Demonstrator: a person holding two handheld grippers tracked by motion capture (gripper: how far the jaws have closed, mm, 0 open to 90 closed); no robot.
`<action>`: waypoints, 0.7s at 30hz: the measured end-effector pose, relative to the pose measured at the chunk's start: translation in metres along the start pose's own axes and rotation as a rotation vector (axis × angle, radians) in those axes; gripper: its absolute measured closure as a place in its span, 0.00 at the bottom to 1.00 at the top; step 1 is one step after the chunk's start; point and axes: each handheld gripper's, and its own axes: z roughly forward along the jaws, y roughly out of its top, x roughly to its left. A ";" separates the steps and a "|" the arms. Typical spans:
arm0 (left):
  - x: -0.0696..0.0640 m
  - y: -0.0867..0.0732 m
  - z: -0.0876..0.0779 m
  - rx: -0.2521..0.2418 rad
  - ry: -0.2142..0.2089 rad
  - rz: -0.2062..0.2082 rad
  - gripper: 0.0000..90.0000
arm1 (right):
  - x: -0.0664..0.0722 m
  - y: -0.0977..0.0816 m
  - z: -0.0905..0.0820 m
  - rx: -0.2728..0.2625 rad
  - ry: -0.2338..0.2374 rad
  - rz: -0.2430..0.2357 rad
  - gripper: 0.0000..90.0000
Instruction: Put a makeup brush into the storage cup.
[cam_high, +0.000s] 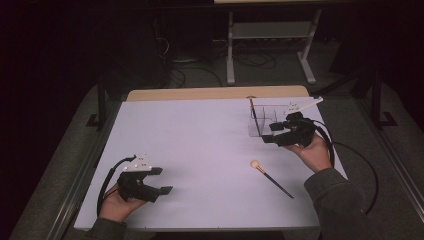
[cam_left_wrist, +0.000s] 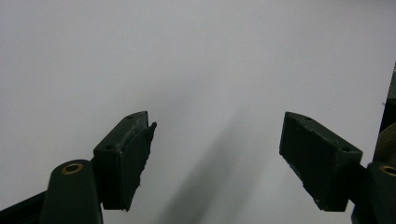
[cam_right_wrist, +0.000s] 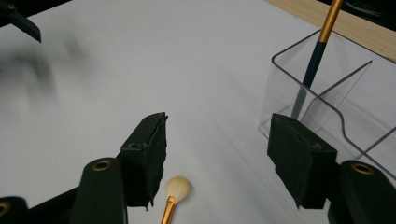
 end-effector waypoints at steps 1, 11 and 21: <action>0.000 0.001 0.000 -0.003 0.000 -0.004 0.27 | 0.001 -0.001 -0.001 0.001 -0.003 0.000 0.40; 0.006 0.006 0.001 -0.015 0.006 -0.006 0.26 | 0.004 -0.006 -0.010 0.009 -0.003 0.013 0.40; 0.011 0.005 0.001 -0.013 0.019 -0.006 0.26 | 0.012 -0.007 -0.014 0.036 -0.008 0.019 0.40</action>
